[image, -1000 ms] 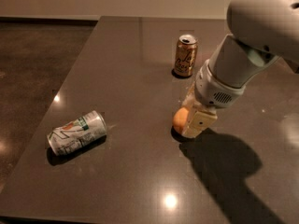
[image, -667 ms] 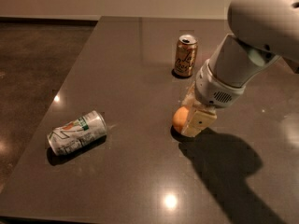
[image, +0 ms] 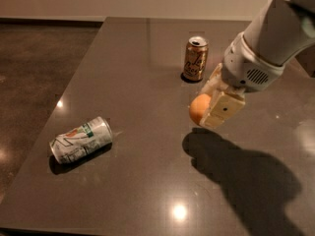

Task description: Pick orange

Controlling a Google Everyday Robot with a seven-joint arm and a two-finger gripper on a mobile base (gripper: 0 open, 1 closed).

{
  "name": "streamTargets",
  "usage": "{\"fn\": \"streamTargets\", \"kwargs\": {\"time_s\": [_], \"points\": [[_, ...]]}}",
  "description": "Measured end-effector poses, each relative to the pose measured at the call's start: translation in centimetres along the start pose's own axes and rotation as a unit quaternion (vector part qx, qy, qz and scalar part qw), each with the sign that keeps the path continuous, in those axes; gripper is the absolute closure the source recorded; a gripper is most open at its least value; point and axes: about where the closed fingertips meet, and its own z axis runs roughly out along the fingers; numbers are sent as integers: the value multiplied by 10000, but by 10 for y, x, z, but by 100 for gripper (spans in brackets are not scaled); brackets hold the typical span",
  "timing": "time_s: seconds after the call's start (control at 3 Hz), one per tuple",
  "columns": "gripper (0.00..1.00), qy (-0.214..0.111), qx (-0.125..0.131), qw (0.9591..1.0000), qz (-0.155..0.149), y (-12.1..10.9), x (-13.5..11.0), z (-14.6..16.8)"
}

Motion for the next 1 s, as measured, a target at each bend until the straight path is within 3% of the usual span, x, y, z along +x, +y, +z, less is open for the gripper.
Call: {"fn": "streamTargets", "kwargs": {"time_s": [0.67, 1.0], "points": [[100, -387, 16, 9992, -89, 4, -26, -50], [100, -387, 16, 9992, -89, 4, -26, -50]]}}
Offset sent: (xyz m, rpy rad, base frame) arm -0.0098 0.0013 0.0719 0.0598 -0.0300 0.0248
